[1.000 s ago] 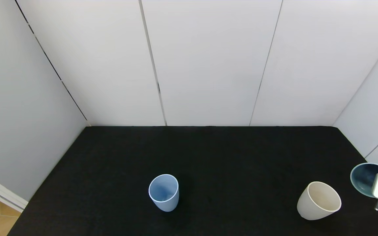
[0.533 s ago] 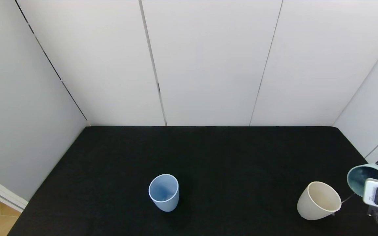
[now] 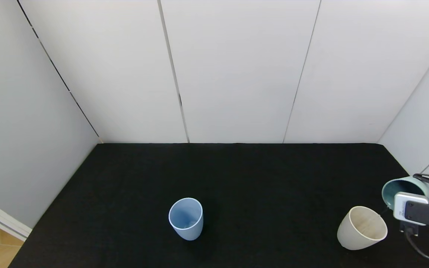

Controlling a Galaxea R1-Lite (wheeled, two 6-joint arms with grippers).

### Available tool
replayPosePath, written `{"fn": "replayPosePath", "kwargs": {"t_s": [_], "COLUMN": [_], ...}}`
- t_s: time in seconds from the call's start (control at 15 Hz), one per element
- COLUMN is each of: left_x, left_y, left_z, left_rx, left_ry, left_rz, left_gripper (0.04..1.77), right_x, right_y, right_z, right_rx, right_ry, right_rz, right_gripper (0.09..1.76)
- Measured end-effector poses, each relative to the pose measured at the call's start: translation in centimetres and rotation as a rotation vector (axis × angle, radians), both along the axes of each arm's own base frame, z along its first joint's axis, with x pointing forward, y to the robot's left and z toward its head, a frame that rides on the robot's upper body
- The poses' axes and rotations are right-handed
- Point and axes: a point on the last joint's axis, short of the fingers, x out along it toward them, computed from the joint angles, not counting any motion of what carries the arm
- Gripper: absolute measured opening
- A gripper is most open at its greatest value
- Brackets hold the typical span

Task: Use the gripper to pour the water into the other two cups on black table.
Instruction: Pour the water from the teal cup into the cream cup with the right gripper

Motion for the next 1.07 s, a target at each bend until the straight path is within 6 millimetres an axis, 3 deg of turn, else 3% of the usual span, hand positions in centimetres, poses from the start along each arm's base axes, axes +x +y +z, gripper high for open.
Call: {"fn": "replayPosePath", "kwargs": {"t_s": [0.4, 1.07], "left_x": [0.0, 0.0], "left_y": [0.0, 0.0], "left_z": [0.0, 0.0], "left_rx": [0.000, 0.000], "left_ry": [0.000, 0.000], "left_rz": [0.000, 0.000], "left_gripper": [1.72, 1.72], "right_x": [1.3, 1.6], "right_y": [0.7, 0.4], "right_z": [0.1, -0.1], "right_rx": [-0.054, -0.116], "right_ry": [0.012, 0.032], "right_rz": [-0.009, -0.025], "right_gripper": [1.16, 1.16]}}
